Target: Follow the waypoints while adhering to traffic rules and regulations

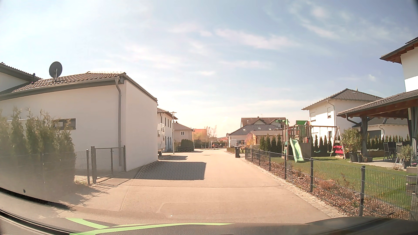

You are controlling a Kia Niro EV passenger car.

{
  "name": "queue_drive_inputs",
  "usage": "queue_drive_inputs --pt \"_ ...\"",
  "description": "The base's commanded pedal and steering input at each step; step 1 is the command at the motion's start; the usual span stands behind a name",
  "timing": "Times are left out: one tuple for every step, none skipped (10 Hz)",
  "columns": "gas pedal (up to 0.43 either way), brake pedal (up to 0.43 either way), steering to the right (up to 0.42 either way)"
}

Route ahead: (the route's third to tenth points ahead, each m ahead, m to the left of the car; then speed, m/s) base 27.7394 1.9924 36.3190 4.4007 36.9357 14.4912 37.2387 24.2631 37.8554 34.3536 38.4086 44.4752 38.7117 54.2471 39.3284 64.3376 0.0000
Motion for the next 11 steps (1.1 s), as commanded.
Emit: queue_drive_inputs --pt "0.000 0.439 0.000" --pt "0.000 0.439 0.000" --pt "0.000 0.439 0.000" --pt "0.000 0.433 0.000" --pt "0.000 0.433 0.000" --pt "0.000 0.433 0.000" --pt "0.000 0.439 0.000" --pt "0.000 0.433 0.000" --pt "0.000 0.433 0.000" --pt "0.000 0.439 0.000" --pt "0.000 0.439 0.000"
